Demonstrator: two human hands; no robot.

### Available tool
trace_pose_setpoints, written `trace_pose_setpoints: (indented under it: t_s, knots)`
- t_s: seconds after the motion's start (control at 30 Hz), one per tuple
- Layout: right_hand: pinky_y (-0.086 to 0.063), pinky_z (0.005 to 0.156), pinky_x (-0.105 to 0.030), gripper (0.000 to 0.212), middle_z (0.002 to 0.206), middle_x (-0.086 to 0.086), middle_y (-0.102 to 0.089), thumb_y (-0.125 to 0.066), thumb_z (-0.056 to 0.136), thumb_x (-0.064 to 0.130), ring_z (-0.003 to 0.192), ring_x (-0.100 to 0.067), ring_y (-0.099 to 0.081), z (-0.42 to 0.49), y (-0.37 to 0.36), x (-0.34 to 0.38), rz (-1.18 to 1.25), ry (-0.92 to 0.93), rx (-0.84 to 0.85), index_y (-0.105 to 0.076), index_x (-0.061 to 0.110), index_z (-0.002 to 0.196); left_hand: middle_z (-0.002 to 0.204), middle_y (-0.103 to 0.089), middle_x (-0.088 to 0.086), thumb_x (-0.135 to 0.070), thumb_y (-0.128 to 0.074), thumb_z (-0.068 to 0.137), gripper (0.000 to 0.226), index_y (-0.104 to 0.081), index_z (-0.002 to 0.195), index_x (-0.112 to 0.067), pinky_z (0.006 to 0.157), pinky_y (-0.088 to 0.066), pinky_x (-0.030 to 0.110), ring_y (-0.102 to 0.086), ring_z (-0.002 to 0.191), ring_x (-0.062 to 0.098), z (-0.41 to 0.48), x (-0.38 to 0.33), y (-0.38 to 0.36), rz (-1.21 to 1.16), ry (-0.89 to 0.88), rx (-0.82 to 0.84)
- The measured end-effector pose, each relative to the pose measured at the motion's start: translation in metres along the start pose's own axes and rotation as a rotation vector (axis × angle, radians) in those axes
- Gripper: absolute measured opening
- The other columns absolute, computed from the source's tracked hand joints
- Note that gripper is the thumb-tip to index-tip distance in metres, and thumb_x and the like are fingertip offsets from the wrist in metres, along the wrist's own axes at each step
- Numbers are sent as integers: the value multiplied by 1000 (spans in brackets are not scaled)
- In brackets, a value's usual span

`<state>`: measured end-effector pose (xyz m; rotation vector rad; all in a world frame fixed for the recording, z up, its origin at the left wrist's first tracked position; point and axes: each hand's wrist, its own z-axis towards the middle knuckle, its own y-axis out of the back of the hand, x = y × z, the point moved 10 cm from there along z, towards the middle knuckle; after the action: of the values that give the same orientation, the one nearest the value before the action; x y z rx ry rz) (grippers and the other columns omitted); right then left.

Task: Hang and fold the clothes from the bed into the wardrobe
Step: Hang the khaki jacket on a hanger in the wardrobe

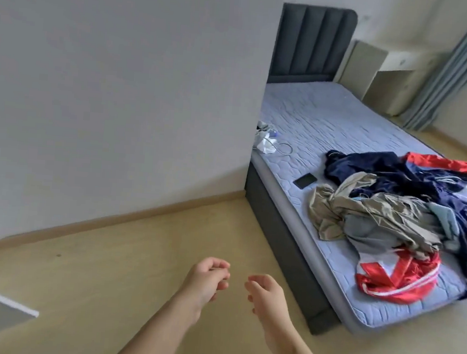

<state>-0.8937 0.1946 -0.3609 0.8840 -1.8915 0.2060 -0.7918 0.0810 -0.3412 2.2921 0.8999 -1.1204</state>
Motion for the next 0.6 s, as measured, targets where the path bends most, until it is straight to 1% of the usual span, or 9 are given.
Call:
trace_pose_setpoints:
  t_s: [0.13,0.27,0.37,0.5,0.6]
  knots:
    - [-41,64,-23,12,83,6,-61,-55,86,14,79,-13,-56,33,57,-11,52,-67,-93,-57,25,82,80,-61,-4,-8,-47,91,18,-58,86,-21,59,-39,22,-58,68,9,32,-26,-63,73,0,79]
    - [-41,70,-25,9,84,4,-61,-57,85,15,78,-12,-56,74,104,-13,88,-110,-165,-59,24,83,83,-62,-2,-8,-46,92,17,-58,88,-19,61,-40,23,-57,72,11,73,-55,-118,147,-11,166]
    - [-41,65,-24,8,81,5,-60,-57,83,17,74,-12,-54,113,137,-9,109,-145,-218,-61,23,86,83,-61,-2,-7,-46,92,17,-58,89,-18,61,-40,23,-57,70,11,114,-78,-158,191,-16,215]
    - [-43,66,-25,8,85,4,-61,-56,84,18,80,-14,-57,163,185,4,148,-195,-289,-59,26,85,84,-61,-2,-8,-45,92,18,-57,87,-20,60,-39,23,-56,69,9,169,-115,-216,232,-10,282]
    - [-41,64,-24,8,80,3,-58,-54,87,17,73,-13,-54,199,220,17,163,-220,-348,-58,23,86,81,-60,-3,-7,-43,92,19,-56,87,-20,58,-37,21,-55,67,8,206,-138,-257,293,17,339]
